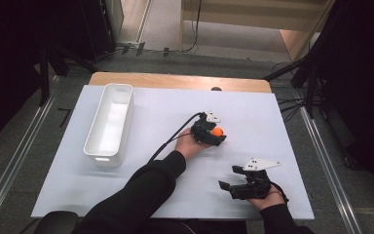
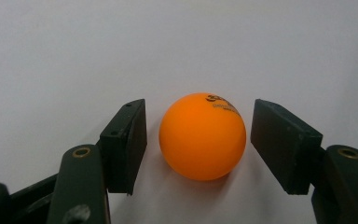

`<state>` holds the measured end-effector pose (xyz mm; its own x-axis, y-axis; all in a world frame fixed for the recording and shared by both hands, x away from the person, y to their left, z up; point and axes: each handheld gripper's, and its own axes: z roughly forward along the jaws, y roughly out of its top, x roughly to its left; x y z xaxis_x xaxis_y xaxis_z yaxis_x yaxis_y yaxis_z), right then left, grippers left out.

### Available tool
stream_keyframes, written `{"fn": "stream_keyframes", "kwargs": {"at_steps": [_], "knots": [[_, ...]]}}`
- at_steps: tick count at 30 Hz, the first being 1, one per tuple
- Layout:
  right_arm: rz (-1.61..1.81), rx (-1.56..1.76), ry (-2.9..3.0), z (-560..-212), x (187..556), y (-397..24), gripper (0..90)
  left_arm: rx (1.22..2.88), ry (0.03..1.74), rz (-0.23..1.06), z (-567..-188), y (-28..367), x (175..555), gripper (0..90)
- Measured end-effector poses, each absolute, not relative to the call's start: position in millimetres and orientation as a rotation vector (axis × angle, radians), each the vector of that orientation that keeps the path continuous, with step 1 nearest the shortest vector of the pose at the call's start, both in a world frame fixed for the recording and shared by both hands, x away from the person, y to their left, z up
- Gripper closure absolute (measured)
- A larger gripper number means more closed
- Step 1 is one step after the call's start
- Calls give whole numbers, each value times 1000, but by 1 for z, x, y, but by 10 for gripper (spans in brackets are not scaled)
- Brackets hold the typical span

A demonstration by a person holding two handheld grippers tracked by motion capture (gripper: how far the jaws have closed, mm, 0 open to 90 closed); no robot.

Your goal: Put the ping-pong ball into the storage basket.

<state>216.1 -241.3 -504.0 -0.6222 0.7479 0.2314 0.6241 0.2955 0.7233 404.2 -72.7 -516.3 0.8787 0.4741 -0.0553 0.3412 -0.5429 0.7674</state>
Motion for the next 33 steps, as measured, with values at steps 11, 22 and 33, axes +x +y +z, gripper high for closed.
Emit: {"fn": "stream_keyframes", "kwargs": {"at_steps": [11,22,33], "knots": [[1232,1283,2404,-504,216,-241,172,2209,575,213,-516,-73,403,454],[1232,1277,2406,-504,216,-241,172,2216,574,229,-516,-74,403,502],[1230,1273,2409,-504,216,-241,172,2221,566,234,-515,-73,403,509]]}}
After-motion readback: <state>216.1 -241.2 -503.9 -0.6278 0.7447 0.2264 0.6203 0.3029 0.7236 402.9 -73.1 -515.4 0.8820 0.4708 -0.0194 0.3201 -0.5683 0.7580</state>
